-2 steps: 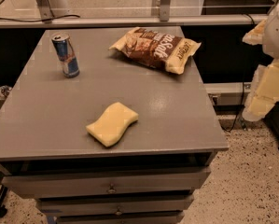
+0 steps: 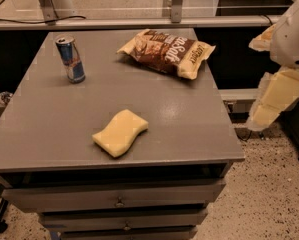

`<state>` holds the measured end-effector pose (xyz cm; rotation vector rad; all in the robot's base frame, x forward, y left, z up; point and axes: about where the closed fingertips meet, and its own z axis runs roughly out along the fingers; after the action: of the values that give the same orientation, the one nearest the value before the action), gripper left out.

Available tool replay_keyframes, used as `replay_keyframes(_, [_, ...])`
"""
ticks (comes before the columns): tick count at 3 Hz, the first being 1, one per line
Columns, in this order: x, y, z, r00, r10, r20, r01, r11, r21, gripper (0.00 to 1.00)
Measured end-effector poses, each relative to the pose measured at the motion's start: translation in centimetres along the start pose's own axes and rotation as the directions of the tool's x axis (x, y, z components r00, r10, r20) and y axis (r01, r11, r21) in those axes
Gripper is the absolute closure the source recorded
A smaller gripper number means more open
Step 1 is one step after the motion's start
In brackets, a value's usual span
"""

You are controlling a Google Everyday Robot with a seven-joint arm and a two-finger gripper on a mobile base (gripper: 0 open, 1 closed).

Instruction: Pick sponge

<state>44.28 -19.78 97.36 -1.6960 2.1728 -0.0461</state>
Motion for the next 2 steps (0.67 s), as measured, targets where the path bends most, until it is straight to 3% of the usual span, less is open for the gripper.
replay_keyframes(1, [-5.3, 2.1, 3.3, 0.982, -0.036, 0.185, 0.044, 0.9981, -0.043, 0.0])
replay_keyframes(2, [-10.0, 4.1, 6.1, 0.941, -0.106, 0.322, 0.132, 0.9895, -0.059, 0.0])
